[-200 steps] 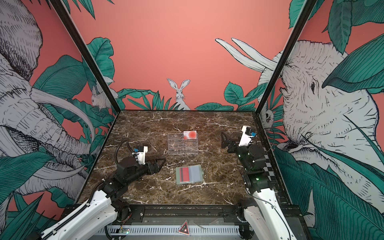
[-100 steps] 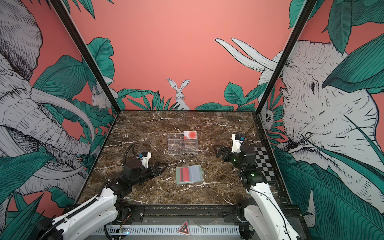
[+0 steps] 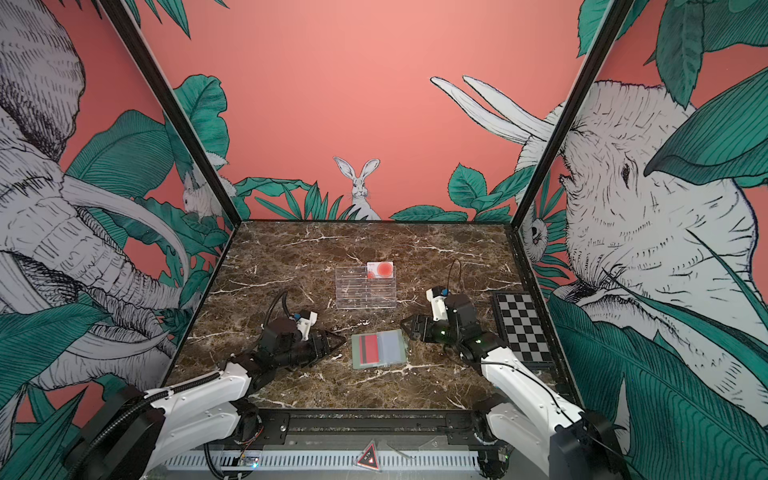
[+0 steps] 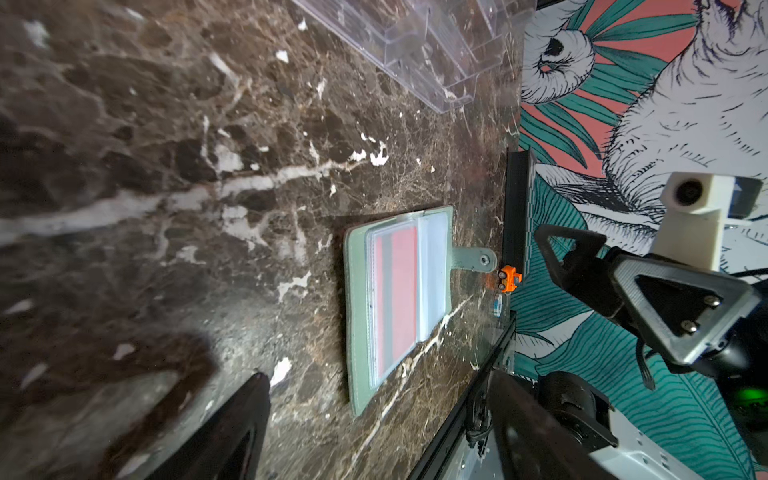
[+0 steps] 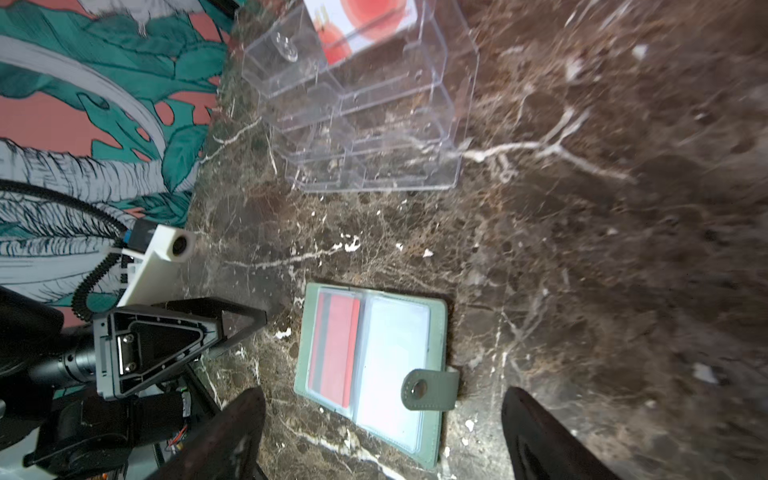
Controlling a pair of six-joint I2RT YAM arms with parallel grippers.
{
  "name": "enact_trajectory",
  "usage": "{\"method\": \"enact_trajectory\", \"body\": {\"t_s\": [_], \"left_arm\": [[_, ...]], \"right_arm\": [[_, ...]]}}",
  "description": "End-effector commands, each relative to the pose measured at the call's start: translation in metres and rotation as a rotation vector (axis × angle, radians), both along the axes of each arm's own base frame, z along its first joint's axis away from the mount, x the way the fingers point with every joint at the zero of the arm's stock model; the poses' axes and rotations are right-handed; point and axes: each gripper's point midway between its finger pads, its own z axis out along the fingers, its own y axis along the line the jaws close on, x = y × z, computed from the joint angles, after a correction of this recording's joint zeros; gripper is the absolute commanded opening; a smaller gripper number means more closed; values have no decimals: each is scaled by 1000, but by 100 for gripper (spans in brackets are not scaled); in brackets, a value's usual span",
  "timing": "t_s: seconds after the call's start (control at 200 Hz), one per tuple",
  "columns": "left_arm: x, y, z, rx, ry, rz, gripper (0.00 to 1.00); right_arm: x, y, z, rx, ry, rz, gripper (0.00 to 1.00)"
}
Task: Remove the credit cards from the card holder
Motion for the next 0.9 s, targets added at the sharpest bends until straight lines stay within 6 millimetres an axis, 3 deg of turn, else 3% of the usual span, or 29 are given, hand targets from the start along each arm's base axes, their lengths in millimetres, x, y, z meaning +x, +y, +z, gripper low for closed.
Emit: {"method": "enact_trajectory", "body": {"t_s": [0.0, 0.115, 0.48, 0.665, 0.895], "left_arm": [[3, -14, 14, -41, -37, -41, 83], [1, -19, 9, -38, -29, -56, 81], [2, -28, 1, -13, -20, -74, 75], [4, -31, -6, -7, -8, -76, 71], [5, -30, -17, 5, 16, -59, 64]], "right_arm": [[10, 16, 7, 28, -31, 1, 84], [5, 34, 7, 24, -17, 46, 80], [-5, 46, 34, 85, -37, 43, 77], [-13, 64, 26, 78, -6, 61, 73], [-16, 75, 2, 7, 36, 68, 58]]}}
